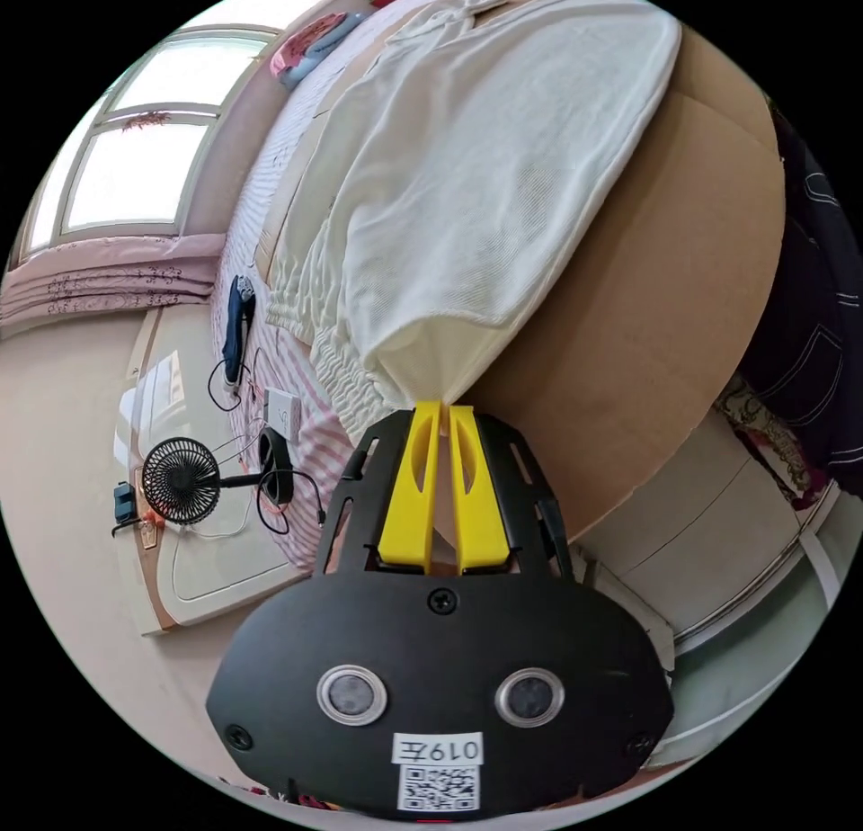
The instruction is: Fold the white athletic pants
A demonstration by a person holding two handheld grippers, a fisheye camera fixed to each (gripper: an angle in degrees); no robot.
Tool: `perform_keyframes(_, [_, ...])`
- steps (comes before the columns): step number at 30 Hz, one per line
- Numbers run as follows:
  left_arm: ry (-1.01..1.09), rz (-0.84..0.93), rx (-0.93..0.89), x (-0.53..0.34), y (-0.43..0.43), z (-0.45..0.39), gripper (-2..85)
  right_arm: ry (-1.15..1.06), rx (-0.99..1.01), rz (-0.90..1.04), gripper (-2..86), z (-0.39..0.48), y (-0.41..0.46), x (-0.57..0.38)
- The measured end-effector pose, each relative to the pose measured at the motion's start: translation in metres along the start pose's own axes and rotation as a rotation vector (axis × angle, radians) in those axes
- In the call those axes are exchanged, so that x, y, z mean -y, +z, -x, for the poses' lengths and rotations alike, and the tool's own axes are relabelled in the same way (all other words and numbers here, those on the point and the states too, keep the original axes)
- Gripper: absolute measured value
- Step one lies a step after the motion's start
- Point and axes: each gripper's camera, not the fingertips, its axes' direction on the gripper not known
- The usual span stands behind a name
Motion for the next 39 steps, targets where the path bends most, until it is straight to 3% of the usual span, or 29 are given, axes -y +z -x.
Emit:
perform_keyframes(6, [0.030,0.026,0.095,0.007,0.011,-0.033,0.8,0.013,0.032,-0.017,4.5,0.014,0.025,-0.021])
perform_keyframes(9, [0.003,0.042,0.018,-0.003,0.011,-0.033,1.0,-0.017,0.016,-0.067,6.2,0.027,0.017,-0.037])
perform_keyframes(12, [-0.118,0.032,-0.082,-0.021,0.003,-0.017,1.1,-0.203,-0.109,-0.168,6.5,0.068,0.001,-0.062])
perform_keyframes(14, [-0.200,-0.072,-0.087,-0.016,-0.023,-0.012,1.3,-0.414,-0.155,-0.229,6.8,0.119,0.000,-0.085])
perform_keyframes(18, [-0.170,-0.362,-0.132,0.039,-0.070,-0.044,2.1,-0.715,-0.210,-0.193,8.0,0.209,0.034,-0.116])
perform_keyframes(20, [-0.068,-0.541,-0.232,0.090,-0.091,-0.084,3.3,-0.895,-0.272,-0.111,10.8,0.264,0.071,-0.137])
perform_keyframes(23, [0.058,-0.644,-0.293,0.151,-0.105,-0.134,5.0,-1.101,-0.322,-0.030,12.3,0.313,0.108,-0.163])
perform_keyframes(26, [0.178,-0.660,-0.208,0.194,-0.108,-0.176,5.6,-1.243,-0.406,0.001,11.9,0.337,0.134,-0.180])
perform_keyframes(32, [0.349,-0.603,-0.226,0.230,-0.096,-0.210,4.4,-1.419,-0.489,0.064,9.5,0.358,0.167,-0.197])
perform_keyframes(39, [0.361,-0.586,-0.274,0.247,-0.081,-0.226,2.0,-1.486,-0.577,0.044,2.0,0.367,0.195,-0.211])
